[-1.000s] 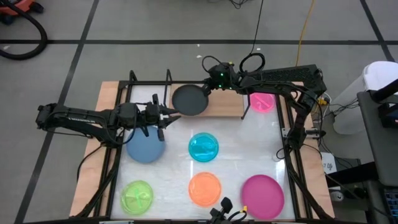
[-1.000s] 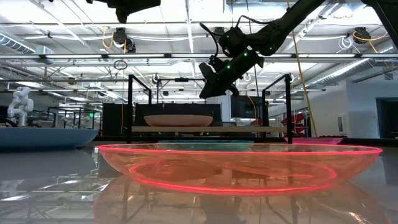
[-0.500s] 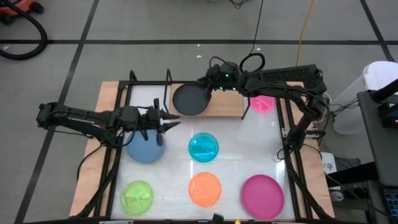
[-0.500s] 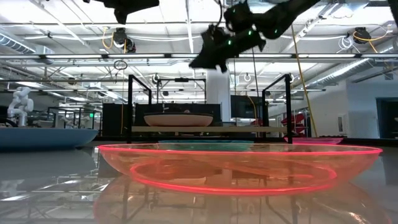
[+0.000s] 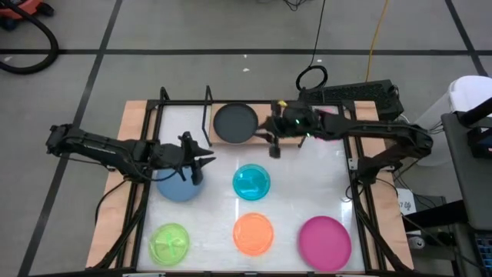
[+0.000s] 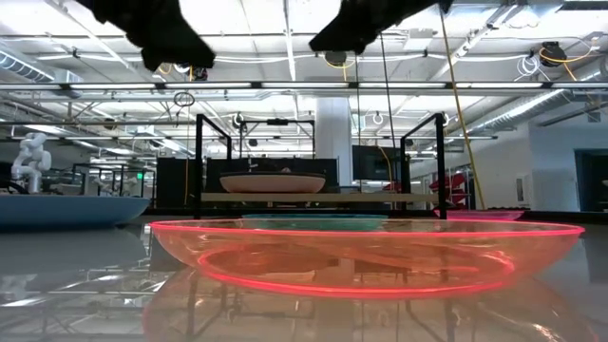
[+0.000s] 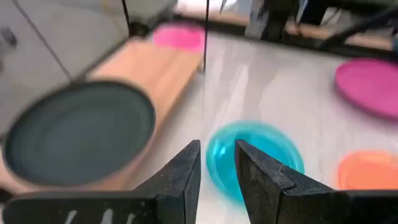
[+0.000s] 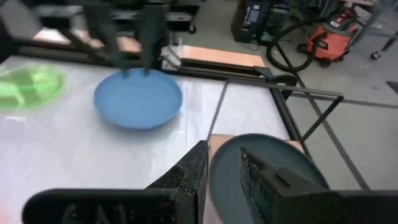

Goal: Place and stack plates onto a shelf
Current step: Stack the blue plate on top of the black plate on the shelf

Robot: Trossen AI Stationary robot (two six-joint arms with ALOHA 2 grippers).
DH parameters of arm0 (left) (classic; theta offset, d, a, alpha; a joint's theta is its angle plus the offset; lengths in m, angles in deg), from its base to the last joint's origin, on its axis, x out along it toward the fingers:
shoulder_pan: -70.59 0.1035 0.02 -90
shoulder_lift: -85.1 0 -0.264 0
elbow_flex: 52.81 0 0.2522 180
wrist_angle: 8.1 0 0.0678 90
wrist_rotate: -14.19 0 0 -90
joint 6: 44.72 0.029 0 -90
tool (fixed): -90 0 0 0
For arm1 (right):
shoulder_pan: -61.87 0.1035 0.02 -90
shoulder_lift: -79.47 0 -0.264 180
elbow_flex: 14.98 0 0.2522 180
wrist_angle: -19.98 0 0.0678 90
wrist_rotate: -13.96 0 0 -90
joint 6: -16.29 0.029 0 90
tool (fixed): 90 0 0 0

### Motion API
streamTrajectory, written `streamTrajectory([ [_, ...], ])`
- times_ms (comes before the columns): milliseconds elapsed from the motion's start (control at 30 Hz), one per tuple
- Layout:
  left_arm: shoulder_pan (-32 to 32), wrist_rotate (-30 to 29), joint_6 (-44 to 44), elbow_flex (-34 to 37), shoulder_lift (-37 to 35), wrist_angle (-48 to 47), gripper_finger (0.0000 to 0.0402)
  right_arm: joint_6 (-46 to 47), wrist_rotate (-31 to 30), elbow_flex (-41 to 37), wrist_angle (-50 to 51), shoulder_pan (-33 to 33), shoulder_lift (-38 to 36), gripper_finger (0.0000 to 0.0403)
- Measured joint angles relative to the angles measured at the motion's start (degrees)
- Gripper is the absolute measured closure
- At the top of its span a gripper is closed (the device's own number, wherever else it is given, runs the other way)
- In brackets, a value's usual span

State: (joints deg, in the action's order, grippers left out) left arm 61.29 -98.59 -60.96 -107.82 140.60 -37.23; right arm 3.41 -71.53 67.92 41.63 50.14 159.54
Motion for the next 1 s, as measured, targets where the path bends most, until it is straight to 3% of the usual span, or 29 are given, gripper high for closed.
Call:
streamTrajectory([
  [200, -1.8, 0.3, -11.7, -6.3, 4.2, -20.9, 0.0298, 1.2, -7.5, -12.4, -8.3, 5.8, -9.2, 0.0332],
  [500, -2.6, 5.1, -14.0, -20.8, 19.3, -45.8, 0.0298, 1.7, -7.7, -31.5, -31.2, 10.1, -21.6, 0.0332],
  [667, -2.6, 13.7, -15.0, -21.3, 26.4, -46.1, 0.0298, 2.0, -7.7, -36.1, -32.9, 11.1, -25.8, 0.0332],
  [1000, -2.6, 21.8, -19.4, -21.2, 35.9, -45.6, 0.0279, 3.2, -7.7, -39.2, -32.9, 11.5, -27.3, 0.0332],
])
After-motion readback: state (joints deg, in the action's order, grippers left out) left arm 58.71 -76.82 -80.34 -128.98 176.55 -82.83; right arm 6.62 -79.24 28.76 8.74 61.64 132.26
